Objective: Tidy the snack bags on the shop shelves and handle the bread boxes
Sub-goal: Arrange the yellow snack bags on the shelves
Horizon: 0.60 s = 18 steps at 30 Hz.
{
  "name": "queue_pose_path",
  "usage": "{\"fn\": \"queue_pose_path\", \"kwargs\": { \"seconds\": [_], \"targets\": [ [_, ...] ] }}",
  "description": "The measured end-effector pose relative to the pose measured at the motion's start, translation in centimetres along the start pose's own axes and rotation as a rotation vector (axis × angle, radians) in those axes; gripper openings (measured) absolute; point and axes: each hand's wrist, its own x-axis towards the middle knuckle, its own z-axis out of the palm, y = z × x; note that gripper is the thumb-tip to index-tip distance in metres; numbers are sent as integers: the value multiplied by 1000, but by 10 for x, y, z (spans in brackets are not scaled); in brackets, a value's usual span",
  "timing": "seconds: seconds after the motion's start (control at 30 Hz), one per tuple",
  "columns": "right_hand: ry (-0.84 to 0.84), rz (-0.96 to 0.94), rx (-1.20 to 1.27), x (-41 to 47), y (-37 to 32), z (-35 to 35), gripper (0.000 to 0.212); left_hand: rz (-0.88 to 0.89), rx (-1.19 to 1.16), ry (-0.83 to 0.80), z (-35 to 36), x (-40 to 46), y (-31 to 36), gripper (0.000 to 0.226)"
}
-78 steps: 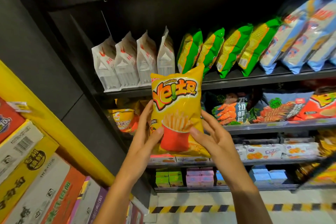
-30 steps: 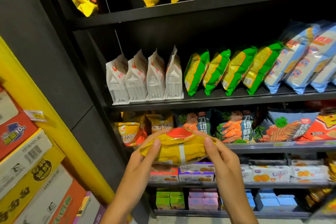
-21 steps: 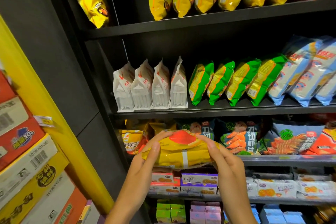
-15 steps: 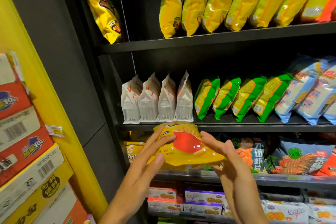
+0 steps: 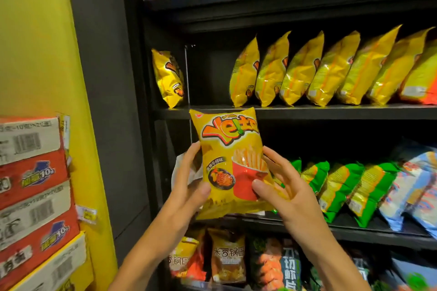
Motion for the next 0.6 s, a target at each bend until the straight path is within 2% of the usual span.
{"fn": "queue_pose_path", "kwargs": {
  "seconds": [0.1, 0.2, 0.33, 0.47, 0.53, 0.6],
  "targets": [
    [9, -101, -22, 27, -9, 9, 66, -91, -9, 47, -21, 36, 2, 91],
    [6, -177, -58, 55, -14, 20, 70, -139, -66, 23, -34, 64, 11, 96],
    [-9, -243, -101, 90, -17, 34, 75, -119, -98, 31, -37, 95, 34, 59],
    [-36, -266, -139, 129, -22, 42, 77, -69, -126, 133, -48, 132, 39, 43],
    [-59, -276, -171, 150, -24, 40, 77, -35, -110, 181, -58, 154, 37, 49],
    [-26, -296, -255, 174, -24, 34, 76, -9, -72, 230, -69, 174, 34, 70]
  ]
}}
